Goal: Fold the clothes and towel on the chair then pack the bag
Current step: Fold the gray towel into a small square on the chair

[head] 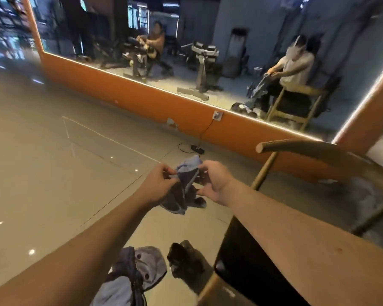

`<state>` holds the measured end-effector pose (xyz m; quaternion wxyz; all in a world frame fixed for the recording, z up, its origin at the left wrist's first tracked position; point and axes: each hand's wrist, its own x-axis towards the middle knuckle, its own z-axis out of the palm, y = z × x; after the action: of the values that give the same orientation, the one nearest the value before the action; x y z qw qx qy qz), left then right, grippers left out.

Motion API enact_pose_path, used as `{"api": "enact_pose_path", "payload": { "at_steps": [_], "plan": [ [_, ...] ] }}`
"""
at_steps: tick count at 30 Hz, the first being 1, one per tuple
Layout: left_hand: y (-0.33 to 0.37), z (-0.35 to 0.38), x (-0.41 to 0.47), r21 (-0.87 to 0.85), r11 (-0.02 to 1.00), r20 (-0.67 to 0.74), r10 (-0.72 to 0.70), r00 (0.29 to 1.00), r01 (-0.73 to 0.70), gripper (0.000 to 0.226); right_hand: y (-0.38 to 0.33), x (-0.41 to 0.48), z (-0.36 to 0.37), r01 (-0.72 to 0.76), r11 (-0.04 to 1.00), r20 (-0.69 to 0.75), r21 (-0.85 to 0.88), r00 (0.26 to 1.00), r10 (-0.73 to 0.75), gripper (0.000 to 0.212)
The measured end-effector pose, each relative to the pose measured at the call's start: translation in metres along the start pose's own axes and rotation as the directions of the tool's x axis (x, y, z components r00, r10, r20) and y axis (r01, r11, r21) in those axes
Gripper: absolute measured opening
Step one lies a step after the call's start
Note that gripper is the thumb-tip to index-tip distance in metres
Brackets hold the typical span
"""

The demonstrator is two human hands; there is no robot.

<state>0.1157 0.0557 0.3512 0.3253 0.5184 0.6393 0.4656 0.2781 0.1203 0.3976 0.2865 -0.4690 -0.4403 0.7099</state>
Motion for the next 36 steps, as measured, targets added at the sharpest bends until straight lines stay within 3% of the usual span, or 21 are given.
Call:
{"api": "enact_pose_path", "payload": {
  "at_steps": [3, 5, 7, 10, 13, 18, 21, 26, 29, 32, 34, 36],
  "plan": [
    [0.054, 0.017, -0.044, -0.046, 0.997, 0.067, 0.061, 0.996, -0.058, 0.020, -0.016, -0.075, -0.024, 0.084, 0.996, 0.019, 0.019, 0.996, -0.084, 0.019],
    [0.083, 0.034, -0.073, -0.063, 0.995, 0.091, 0.079, 0.993, -0.073, 0.020, -0.018, -0.120, -0.045, 0.118, 0.993, 0.007, 0.028, 0.993, -0.119, 0.030],
    [0.107, 0.054, -0.101, -0.062, 0.994, 0.122, 0.094, 0.988, -0.087, 0.024, -0.012, -0.160, -0.069, 0.160, 0.986, -0.039, 0.051, 0.987, -0.158, 0.040],
    [0.125, 0.087, -0.141, -0.056, 0.995, 0.165, 0.096, 0.982, -0.088, 0.027, 0.008, -0.210, -0.103, 0.187, 0.976, -0.130, 0.111, 0.976, -0.173, 0.038],
    [0.126, 0.123, -0.178, -0.099, 0.995, 0.259, 0.056, 0.964, -0.031, 0.044, 0.035, -0.247, -0.140, 0.196, 0.966, -0.225, 0.170, 0.962, -0.155, 0.045],
    [0.131, 0.175, -0.224, 0.048, 0.993, 0.469, 0.077, 0.880, -0.112, 0.051, 0.070, -0.292, -0.197, 0.204, 0.971, -0.277, 0.124, 0.947, -0.163, 0.046],
    [0.141, 0.198, -0.236, 0.089, 0.991, 0.547, 0.038, 0.836, -0.104, 0.043, 0.082, -0.305, -0.220, 0.191, 0.979, -0.279, 0.071, 0.946, -0.164, 0.046],
    [0.154, 0.224, -0.240, 0.292, 0.928, 0.505, 0.055, 0.861, -0.231, 0.016, 0.094, -0.323, -0.241, 0.203, 0.979, -0.276, 0.021, 0.942, -0.189, 0.045],
    [0.152, 0.230, -0.236, 0.321, 0.911, 0.543, 0.046, 0.839, -0.257, 0.015, 0.094, -0.335, -0.244, 0.207, 0.978, -0.293, -0.019, 0.934, -0.203, 0.037],
    [0.147, 0.234, -0.229, 0.422, 0.829, 0.540, 0.096, 0.836, -0.367, 0.021, 0.092, -0.341, -0.247, 0.222, 0.974, -0.301, -0.051, 0.926, -0.227, 0.031],
    [0.149, 0.234, -0.226, 0.356, 0.850, 0.561, 0.137, 0.816, -0.388, 0.024, 0.087, -0.345, -0.244, 0.208, 0.977, -0.293, -0.040, 0.933, -0.211, 0.028],
    [0.155, 0.231, -0.224, 0.176, 0.934, 0.626, 0.137, 0.768, -0.310, 0.020, 0.081, -0.345, -0.243, 0.199, 0.980, -0.295, -0.009, 0.936, -0.192, 0.029]
  ]
}}
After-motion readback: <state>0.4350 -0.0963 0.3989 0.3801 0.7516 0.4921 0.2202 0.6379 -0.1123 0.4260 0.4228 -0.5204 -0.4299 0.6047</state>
